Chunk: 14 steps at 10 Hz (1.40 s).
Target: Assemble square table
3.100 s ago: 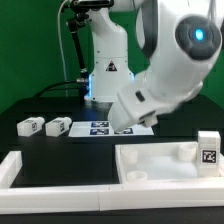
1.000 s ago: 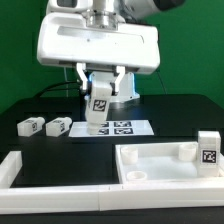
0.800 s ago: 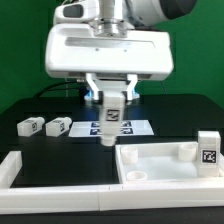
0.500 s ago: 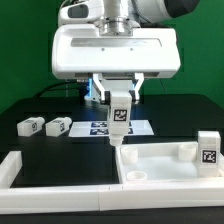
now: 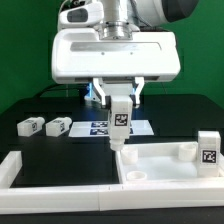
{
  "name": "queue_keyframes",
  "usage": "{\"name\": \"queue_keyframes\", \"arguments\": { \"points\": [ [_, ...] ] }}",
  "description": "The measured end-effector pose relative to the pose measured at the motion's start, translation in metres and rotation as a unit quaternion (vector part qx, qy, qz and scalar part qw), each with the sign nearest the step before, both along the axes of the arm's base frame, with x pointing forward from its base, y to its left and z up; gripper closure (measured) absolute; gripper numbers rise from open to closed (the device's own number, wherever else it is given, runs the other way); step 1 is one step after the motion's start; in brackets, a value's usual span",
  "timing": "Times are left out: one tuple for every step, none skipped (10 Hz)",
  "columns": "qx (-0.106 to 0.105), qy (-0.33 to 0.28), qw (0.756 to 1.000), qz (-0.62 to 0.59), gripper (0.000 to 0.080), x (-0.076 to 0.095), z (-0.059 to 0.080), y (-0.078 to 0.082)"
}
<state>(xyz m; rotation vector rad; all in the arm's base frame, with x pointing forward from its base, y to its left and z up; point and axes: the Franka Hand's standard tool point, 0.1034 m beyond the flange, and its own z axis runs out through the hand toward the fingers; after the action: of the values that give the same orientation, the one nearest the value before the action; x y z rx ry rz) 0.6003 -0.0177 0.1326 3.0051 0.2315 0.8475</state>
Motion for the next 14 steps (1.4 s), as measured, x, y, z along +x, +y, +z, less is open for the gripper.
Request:
{"name": "queue_keyframes", "arguments": {
  "points": [
    [0.01,0.006,1.0,0.007,0.0509,0.008,-0.002,0.003],
    [0.02,0.015,1.0,0.011,0.0509,0.014,-0.002,0.001],
    [0.03,0.022,0.999,0.011,0.0509,0.022,-0.002,-0.002],
    [0.034,0.022,0.999,0.009,0.0509,0.026,-0.006,0.002],
    [0.037,0.025,0.999,0.008,0.0509,0.025,-0.01,0.005],
    [0.042,0.026,0.999,0.003,0.0509,0.026,-0.011,0.01],
    [0.042,0.026,0.999,0.002,0.0509,0.026,-0.011,0.008],
    [0.042,0.027,0.999,0.001,0.0509,0.026,-0.012,0.008],
    [0.042,0.027,0.999,0.001,0.0509,0.025,-0.012,0.008],
    [0.042,0.028,0.999,0.001,0.0509,0.025,-0.013,0.008],
    [0.041,0.021,0.999,-0.001,0.0509,0.024,-0.016,0.013],
    [0.045,0.021,0.999,-0.003,0.0509,0.023,-0.021,0.02],
    [0.046,0.021,0.999,-0.003,0.0509,0.024,-0.023,0.021],
    [0.045,0.018,0.999,-0.006,0.0509,0.024,-0.024,0.021]
  ]
}}
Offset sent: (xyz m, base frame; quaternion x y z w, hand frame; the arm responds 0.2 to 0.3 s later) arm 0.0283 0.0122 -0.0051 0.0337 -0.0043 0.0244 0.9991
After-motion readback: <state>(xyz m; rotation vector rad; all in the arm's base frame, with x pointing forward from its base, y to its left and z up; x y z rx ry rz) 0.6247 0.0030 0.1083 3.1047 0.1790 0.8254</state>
